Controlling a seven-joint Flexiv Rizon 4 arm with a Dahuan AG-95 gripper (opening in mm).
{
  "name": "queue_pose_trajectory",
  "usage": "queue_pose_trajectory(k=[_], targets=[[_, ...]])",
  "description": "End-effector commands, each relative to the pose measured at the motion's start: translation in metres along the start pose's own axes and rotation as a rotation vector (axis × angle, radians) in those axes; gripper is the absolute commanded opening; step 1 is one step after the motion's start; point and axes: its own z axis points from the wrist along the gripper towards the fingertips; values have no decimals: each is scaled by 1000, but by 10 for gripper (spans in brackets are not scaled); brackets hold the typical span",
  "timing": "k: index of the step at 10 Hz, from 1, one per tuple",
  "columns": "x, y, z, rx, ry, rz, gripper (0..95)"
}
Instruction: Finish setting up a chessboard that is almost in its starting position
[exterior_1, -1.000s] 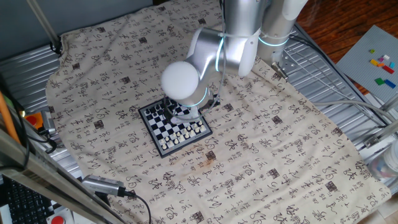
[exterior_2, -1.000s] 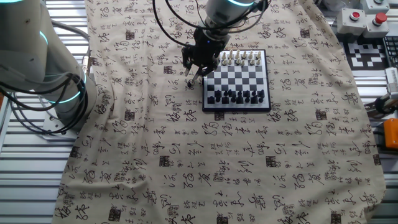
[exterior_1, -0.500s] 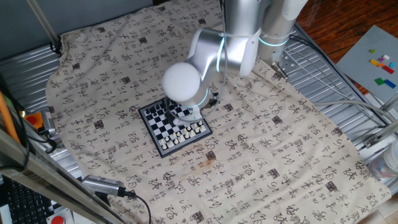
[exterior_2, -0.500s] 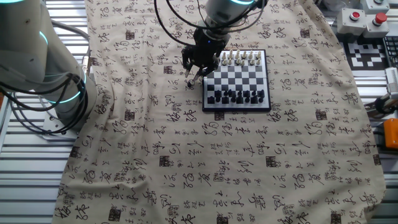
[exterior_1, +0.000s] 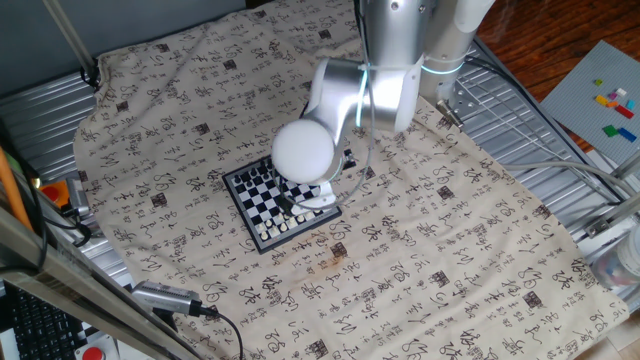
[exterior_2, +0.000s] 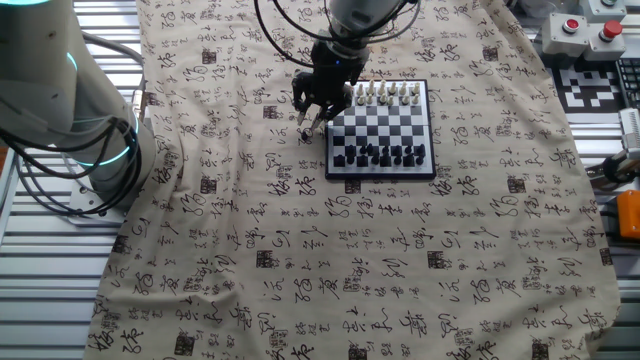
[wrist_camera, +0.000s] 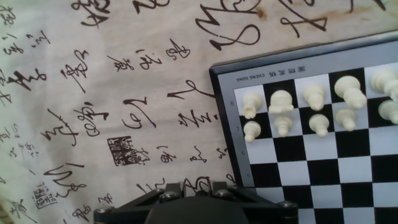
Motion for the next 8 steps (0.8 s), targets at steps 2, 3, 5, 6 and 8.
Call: queue_pose_trajectory(k=[2,3,5,6,8], targets=[[1,0,0,15,2,-8,190],[1,0,0,18,9,-9,190],[5,-2,1,25,13,-10,190],[7,-3,1,27,14,-11,190],[23,-10,5,32,24,-15,190]])
